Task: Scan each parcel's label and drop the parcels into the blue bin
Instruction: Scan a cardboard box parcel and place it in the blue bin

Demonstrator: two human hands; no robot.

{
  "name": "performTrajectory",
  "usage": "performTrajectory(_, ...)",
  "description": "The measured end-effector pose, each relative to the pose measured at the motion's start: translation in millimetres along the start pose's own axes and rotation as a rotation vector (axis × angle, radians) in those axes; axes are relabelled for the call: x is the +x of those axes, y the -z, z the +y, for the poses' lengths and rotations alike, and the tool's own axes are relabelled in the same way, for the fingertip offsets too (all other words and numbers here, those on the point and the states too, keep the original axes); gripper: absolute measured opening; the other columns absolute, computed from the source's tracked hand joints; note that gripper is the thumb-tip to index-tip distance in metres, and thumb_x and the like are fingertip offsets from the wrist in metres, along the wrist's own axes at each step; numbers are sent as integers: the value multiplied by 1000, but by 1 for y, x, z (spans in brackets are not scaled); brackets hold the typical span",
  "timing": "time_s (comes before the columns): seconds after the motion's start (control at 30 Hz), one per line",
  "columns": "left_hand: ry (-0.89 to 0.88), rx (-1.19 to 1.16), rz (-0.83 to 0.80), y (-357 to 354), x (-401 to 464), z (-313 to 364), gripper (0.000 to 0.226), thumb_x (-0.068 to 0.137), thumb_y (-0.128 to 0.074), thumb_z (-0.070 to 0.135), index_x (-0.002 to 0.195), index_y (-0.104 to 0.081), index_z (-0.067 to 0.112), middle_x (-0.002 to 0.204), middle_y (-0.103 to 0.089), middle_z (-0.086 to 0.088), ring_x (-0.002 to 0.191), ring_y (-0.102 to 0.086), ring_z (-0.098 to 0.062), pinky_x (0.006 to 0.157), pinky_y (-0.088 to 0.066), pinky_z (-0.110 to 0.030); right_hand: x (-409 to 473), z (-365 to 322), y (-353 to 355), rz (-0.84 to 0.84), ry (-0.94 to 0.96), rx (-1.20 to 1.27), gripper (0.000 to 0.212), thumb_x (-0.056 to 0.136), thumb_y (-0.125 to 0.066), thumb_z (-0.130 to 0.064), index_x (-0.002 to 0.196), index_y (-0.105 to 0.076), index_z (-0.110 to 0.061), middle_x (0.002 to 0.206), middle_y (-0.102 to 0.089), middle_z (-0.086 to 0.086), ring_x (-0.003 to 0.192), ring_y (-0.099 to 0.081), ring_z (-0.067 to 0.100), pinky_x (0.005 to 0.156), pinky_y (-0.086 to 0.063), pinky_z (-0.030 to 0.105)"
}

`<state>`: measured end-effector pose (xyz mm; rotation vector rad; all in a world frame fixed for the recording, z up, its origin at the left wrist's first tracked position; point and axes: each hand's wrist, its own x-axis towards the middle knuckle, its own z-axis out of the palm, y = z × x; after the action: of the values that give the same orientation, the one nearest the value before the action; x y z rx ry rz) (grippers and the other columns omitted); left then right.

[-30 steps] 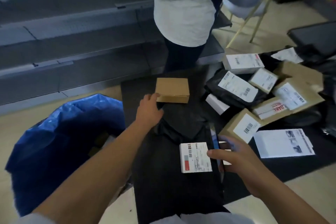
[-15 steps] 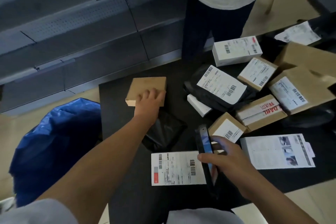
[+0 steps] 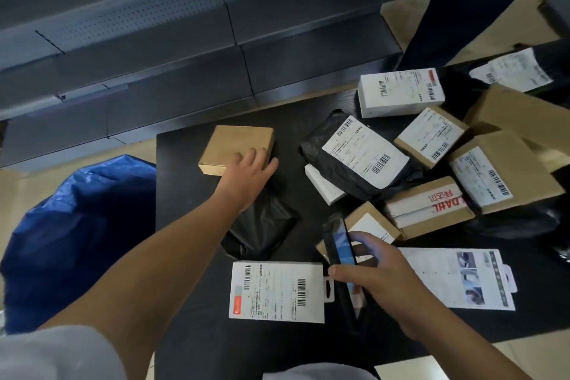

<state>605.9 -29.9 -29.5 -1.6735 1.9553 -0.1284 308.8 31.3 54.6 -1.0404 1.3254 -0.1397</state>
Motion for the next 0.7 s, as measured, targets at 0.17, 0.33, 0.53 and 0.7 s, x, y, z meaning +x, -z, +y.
performTrajectory(0.17, 8, 6, 43, -4, 0, 1, 81, 79, -74, 24, 145, -27, 20, 145, -33, -14, 124, -40, -36, 98, -42, -47, -10, 2, 1, 27, 9, 5, 83, 75, -89, -36, 148, -49, -32, 154, -48, -1, 133, -52, 28, 101, -53, 45)
performTrajectory(0.33, 1, -135, 176, 8, -12, -15, 65, 87, -64, 11, 144, -35, 19, 138, -38, -15, 122, -41, -37, 104, -39, -46, -27, -3, -13, 61, 24, 7, 94, 62, -87, -47, 148, -50, -33, 156, -47, 1, 137, -48, 26, 106, -48, 47)
performTrajectory(0.53, 74, -540, 472, 39, -69, -51, 44, 80, -69, 4, 122, -58, 4, 125, -50, -23, 111, -48, -44, 77, -55, -51, -52, -9, -46, 88, 67, 25, 122, 24, -90, -71, 137, -57, -39, 150, -55, 2, 134, -54, 31, 108, -49, 59)
performTrajectory(0.7, 479, -1463, 658, 52, -147, -76, 42, 82, -76, 6, 114, -60, 29, 125, -48, 3, 112, -54, -18, 91, -53, -32, -73, -12, -77, 64, 127, 84, 111, 35, -80, -64, 138, -58, -30, 141, -63, 5, 127, -60, 33, 105, -51, 60)
